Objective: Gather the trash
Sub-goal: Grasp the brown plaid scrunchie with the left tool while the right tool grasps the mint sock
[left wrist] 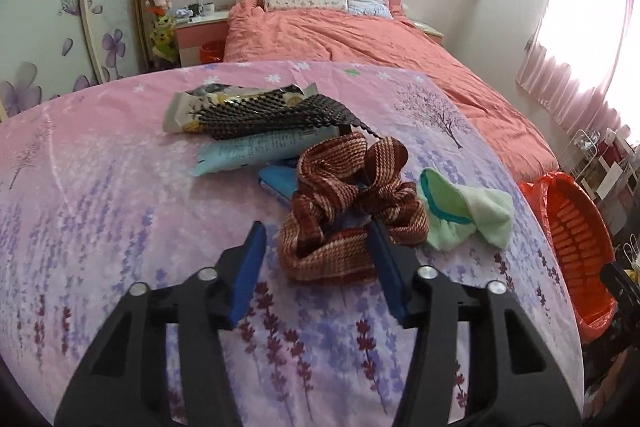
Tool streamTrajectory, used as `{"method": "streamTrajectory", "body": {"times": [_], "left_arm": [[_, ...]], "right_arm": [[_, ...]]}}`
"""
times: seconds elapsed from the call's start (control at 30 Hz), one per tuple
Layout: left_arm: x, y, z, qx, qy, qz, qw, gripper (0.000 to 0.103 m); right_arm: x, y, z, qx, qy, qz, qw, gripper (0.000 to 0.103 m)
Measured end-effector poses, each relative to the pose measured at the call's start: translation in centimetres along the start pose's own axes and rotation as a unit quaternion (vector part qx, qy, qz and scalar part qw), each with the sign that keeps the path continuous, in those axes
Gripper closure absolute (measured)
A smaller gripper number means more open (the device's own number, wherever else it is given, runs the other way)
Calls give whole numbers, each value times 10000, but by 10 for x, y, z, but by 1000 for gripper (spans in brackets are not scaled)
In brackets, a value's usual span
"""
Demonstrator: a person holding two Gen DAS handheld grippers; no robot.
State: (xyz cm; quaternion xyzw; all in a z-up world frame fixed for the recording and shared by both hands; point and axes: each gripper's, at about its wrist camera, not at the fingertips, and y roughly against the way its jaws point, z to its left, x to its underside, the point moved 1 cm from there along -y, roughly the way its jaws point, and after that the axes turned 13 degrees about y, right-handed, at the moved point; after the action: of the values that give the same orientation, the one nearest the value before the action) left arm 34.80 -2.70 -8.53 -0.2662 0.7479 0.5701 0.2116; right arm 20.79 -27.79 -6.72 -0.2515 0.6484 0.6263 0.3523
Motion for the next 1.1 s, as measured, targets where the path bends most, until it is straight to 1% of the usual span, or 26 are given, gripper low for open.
{"method": "streamTrajectory", "body": {"times": [0.07, 0.1, 0.13, 0.17, 0.27, 0.4, 0.47, 0.53, 0.57, 0.6, 0.67, 0.73, 0.9, 1.03, 1.1], "left_arm": [[-2, -6, 0, 43, -9, 86, 10000, 74], [-1, -7, 0, 59, -4, 99, 9999, 77], [0, -5, 3, 70, 6, 90, 9999, 84], [1, -4, 6, 84, -3, 97, 9999, 86], [9, 7, 21, 90, -40, 96, 9999, 88], [14, 25, 53, 9, 109, 111, 9999, 89], [16, 34, 72, -117, 167, 94, 9997, 89], [17, 41, 89, -322, 162, 52, 9993, 87], [16, 42, 97, -429, 171, 29, 9989, 81], [15, 43, 104, -492, 208, 14, 9986, 78], [12, 42, 114, -523, 388, 35, 9979, 69], [10, 39, 117, -507, 462, 60, 9976, 68], [10, 30, 106, -650, 269, 67, 9975, 68], [9, 27, 103, -631, 275, 86, 9976, 68], [8, 26, 104, -607, 298, 92, 9977, 68]], "right_arm": [[-1, -1, 8, -56, 76, 23, 10000, 47], [-2, -1, 13, -87, 126, 27, 9999, 47], [-2, 0, 16, -111, 158, 29, 9998, 47], [-2, 0, 20, -147, 203, 31, 9997, 47], [-3, -2, 35, -246, 333, 52, 9991, 47], [-5, -7, 56, -407, 462, 109, 9980, 46], [-7, -12, 69, -498, 548, 145, 9972, 45], [-10, -18, 81, -533, 630, 149, 9965, 42], [-13, -21, 86, -551, 660, 140, 9962, 39], [-16, -25, 90, -558, 673, 129, 9961, 35], [-25, -36, 99, -534, 670, 112, 9963, 28], [-33, -48, 105, -481, 660, 141, 9966, 27], [-48, -77, 117, -339, 783, 409, 9955, 26], [-55, -96, 120, -332, 777, 667, 9942, 26], [-55, -104, 121, -405, 776, 860, 9924, 27]]}}
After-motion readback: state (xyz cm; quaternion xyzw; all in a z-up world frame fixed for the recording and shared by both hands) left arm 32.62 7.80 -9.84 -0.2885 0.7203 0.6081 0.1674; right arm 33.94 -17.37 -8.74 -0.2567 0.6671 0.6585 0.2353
